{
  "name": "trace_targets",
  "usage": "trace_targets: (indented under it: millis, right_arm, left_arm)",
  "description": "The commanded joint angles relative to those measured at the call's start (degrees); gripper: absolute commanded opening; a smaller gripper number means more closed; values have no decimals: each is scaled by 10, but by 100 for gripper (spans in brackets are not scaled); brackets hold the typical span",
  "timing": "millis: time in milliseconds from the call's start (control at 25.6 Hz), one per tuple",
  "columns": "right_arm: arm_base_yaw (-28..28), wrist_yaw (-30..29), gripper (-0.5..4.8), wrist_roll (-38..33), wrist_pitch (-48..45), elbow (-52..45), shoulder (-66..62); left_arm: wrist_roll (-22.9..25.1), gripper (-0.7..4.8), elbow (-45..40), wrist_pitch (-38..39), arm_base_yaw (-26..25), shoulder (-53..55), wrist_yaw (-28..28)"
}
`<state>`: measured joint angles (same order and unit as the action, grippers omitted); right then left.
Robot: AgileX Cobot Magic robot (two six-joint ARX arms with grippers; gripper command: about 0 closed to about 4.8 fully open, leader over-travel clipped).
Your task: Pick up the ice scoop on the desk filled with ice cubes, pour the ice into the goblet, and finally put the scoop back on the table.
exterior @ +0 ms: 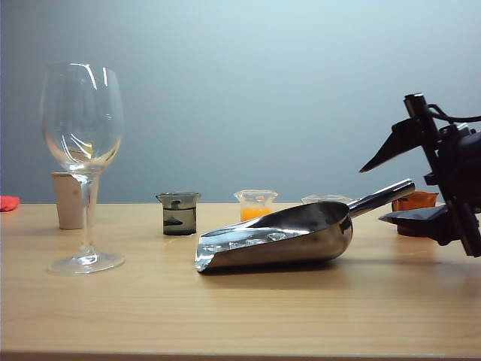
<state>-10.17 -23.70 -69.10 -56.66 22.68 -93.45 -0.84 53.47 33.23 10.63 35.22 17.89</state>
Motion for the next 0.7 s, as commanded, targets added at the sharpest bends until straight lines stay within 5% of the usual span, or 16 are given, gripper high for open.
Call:
trace_targets:
  millis: [39,702]
  right_arm:
    - [-3,3,323,3,-11,17,-18]
    - [-3,15,323,3,-11,27,-29]
  left_arm:
    - [5,-5,2,-8,0,-1,3]
    - [39,-5,2,59,0,-1,18]
